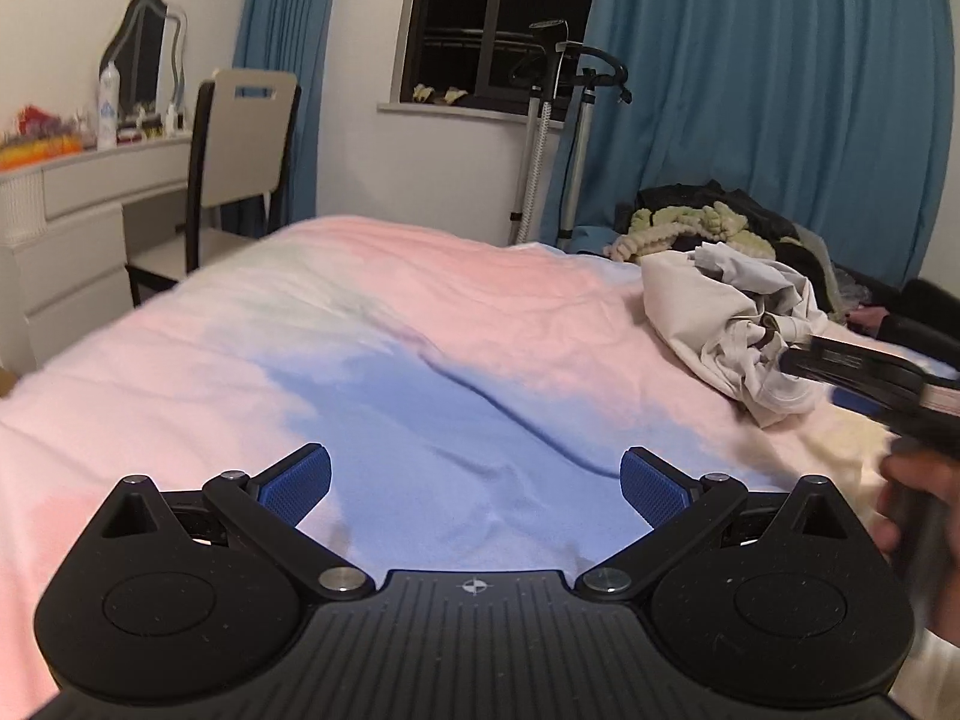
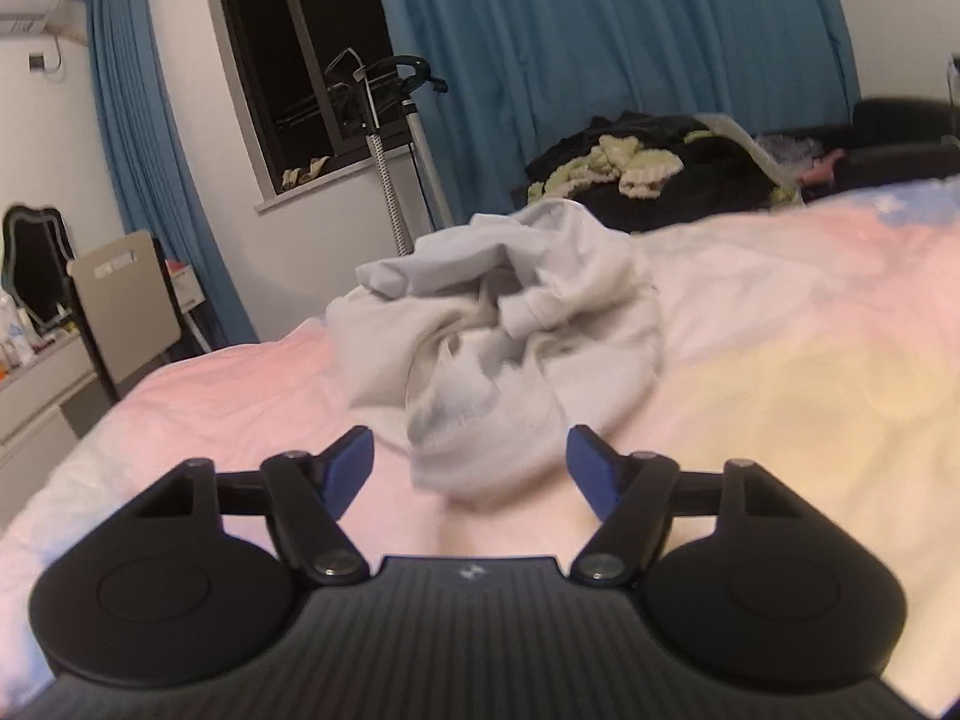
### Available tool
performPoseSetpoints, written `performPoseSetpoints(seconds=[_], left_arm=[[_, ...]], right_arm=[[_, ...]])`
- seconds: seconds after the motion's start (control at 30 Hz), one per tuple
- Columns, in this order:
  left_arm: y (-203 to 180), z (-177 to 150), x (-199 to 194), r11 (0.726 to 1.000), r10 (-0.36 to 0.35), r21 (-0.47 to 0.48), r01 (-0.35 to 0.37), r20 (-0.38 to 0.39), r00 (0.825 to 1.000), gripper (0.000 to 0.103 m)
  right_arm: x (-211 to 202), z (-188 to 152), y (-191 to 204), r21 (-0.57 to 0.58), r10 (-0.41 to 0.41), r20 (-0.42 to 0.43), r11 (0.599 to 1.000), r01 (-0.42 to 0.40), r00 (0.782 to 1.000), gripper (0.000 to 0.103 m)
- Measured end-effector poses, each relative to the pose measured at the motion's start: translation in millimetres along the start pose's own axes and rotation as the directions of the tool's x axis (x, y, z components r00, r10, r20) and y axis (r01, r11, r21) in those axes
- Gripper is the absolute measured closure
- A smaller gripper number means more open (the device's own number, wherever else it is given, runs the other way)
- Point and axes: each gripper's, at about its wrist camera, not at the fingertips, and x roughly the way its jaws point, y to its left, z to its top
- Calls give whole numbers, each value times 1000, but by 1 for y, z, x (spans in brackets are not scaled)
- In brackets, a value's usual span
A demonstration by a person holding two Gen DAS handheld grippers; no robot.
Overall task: Fold clothes
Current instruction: 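Grasp an edge of the grey T-shirt with the right gripper, then lift the shirt with the right gripper while the left gripper grasps another edge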
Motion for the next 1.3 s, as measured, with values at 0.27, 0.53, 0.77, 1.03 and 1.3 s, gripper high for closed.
performPoseSetpoints(seconds=[0.27, 0.53, 0.77, 1.03, 1.3], left_arm=[[-6, -10, 22, 996, -83, 14, 84, -53, 995, 0], [-10, -7, 8, 990, -142, -15, 142, -25, 990, 0], [-5, -1, -16, 980, -194, -52, 194, 11, 981, 0], [6, 8, -66, 940, -324, -78, 331, 92, 942, 0], [-2, 5, -68, 925, -371, -75, 373, 42, 928, 0]], right_arm=[[34, 6, 7, -111, -114, -56, 988, 107, 992, 88], [-62, 22, -5, -89, -54, -8, 995, 53, 999, 91], [-164, 21, 5, -169, 66, -55, 983, -74, 996, 92], [-239, -31, 42, -225, 204, -268, 937, -267, 942, 92], [-257, -82, 79, -330, 232, -397, 867, -374, 888, 98]])
